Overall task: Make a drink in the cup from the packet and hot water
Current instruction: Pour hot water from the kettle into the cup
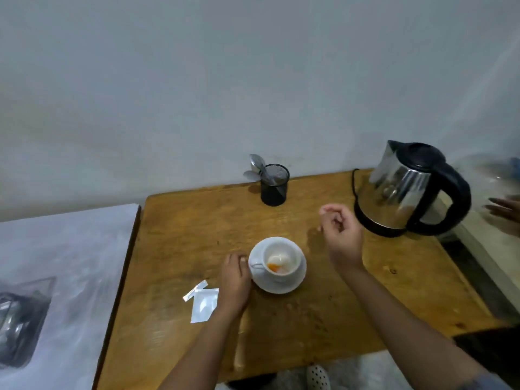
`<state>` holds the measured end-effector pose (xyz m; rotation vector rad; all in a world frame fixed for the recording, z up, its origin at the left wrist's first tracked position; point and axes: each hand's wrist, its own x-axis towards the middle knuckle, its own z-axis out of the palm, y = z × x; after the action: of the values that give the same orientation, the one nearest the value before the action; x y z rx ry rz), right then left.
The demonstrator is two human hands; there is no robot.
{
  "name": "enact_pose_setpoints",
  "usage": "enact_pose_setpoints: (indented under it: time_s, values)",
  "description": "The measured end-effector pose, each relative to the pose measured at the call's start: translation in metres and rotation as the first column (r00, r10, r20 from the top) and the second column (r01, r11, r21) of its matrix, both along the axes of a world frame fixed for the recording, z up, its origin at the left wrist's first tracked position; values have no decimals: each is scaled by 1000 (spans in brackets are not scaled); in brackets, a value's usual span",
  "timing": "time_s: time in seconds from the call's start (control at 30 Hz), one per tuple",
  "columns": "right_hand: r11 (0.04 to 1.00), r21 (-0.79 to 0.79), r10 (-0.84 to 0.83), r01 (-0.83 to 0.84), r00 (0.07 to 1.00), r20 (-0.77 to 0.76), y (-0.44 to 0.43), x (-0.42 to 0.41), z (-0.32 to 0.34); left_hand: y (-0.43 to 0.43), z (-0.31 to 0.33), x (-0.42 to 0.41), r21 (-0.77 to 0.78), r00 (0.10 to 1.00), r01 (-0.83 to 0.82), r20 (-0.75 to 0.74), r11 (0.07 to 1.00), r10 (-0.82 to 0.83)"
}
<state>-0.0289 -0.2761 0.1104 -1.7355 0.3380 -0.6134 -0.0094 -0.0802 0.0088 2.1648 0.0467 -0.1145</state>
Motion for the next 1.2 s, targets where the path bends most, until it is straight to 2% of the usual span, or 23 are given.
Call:
enact_pose_setpoints:
  time_s: [0.1,0.2,0.27,0.33,0.47,0.53,0.63,0.73,0.97,1.2]
  values:
    - [942,21,-335,334,941,38,-71,-4,8,-19,1,0,-81,996,-75,-52,994,71]
    - [762,61,-647,645,762,31,-133,-9,2,-31,2,-3,-90,989,-142,-62,986,137]
    - [680,60,-731,731,682,-30,-162,-8,0,-39,3,-4,-95,982,-190,-23,977,189]
    - [674,67,-724,735,676,-133,-182,-3,-1,-47,2,-5,-110,972,-230,21,967,233]
    - [708,233,-606,667,743,-284,-202,5,-1,-58,0,-8,-108,968,-242,37,964,247]
    - [705,234,-591,670,737,-329,-202,5,1,-61,0,-9,-121,965,-256,32,959,262]
    - [737,296,-530,608,791,-304,-193,6,1,-62,-1,-9,-137,965,-250,46,958,259]
    - [724,395,-512,565,825,-241,-185,13,-2,-57,-6,-6,-140,971,-224,53,964,234]
    - [580,455,-642,676,723,-255,-173,31,10,-39,-10,-2,-170,997,-73,25,983,79]
    - [585,396,-667,708,698,-262,-165,33,26,-27,-4,-1,-156,998,60,-1,986,-60]
